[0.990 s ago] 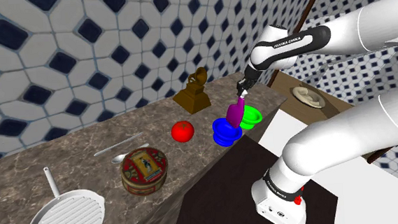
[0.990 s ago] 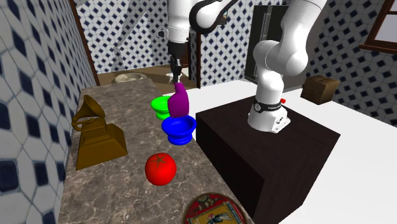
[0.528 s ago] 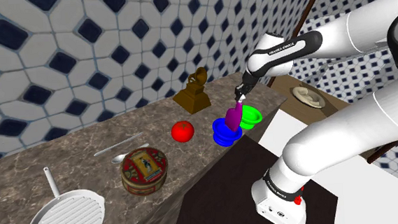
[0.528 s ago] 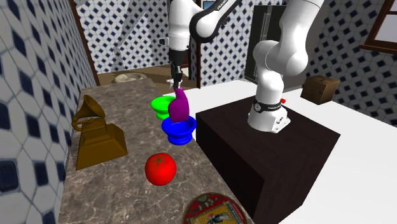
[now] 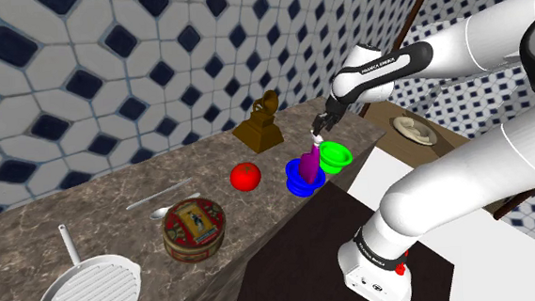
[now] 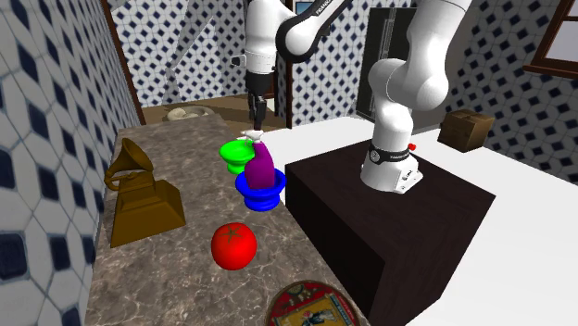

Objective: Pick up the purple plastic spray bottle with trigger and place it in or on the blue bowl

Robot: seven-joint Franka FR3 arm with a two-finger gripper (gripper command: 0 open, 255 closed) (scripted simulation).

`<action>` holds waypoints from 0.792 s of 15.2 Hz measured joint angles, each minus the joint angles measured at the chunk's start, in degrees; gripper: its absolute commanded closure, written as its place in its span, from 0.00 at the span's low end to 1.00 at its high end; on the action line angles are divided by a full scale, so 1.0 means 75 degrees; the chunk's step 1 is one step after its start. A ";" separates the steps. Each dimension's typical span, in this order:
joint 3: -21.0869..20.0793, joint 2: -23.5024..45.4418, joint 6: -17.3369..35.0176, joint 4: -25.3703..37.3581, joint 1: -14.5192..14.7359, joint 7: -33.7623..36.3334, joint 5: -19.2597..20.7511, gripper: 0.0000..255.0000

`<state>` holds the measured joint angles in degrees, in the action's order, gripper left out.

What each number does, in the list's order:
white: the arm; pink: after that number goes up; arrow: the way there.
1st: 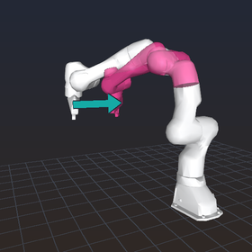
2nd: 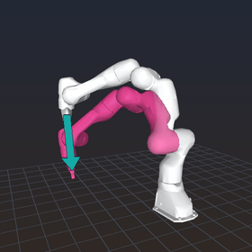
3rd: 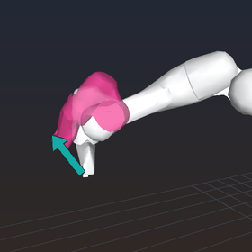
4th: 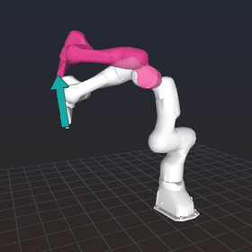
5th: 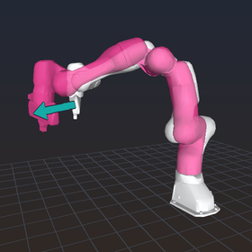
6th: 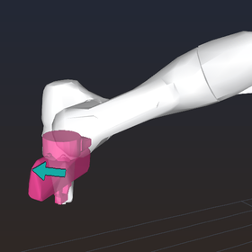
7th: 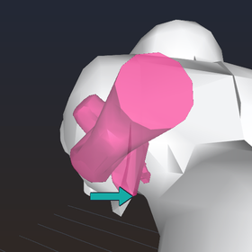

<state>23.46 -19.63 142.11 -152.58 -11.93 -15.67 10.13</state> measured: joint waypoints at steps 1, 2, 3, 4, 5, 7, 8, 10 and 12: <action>0.0000 0.0000 0.0000 0.0000 0.0000 0.0000 0.0000 0.00; 0.0000 0.0000 0.0000 0.0000 0.0000 0.0000 0.0000 0.00; 0.0000 0.0000 0.0000 0.0000 0.0000 0.0000 0.0000 0.00; 0.0000 0.0000 0.0000 0.0000 0.0000 0.0000 0.0000 0.00; -0.0025 -0.0134 -0.0143 0.0018 -0.0031 0.0015 0.0036 0.00; -0.0127 -0.0502 -0.0646 0.0168 -0.0082 0.0075 0.0092 0.00; -0.0174 -0.0681 -0.0930 0.0275 -0.0105 0.0091 0.0108 0.00; -0.0229 -0.0826 -0.1138 0.0331 -0.0121 0.0129 0.0123 0.00; -0.0238 -0.0861 -0.1194 0.0347 -0.0127 0.0132 0.0128 0.00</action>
<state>21.67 -26.09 133.16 -149.98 -12.88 -14.68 11.09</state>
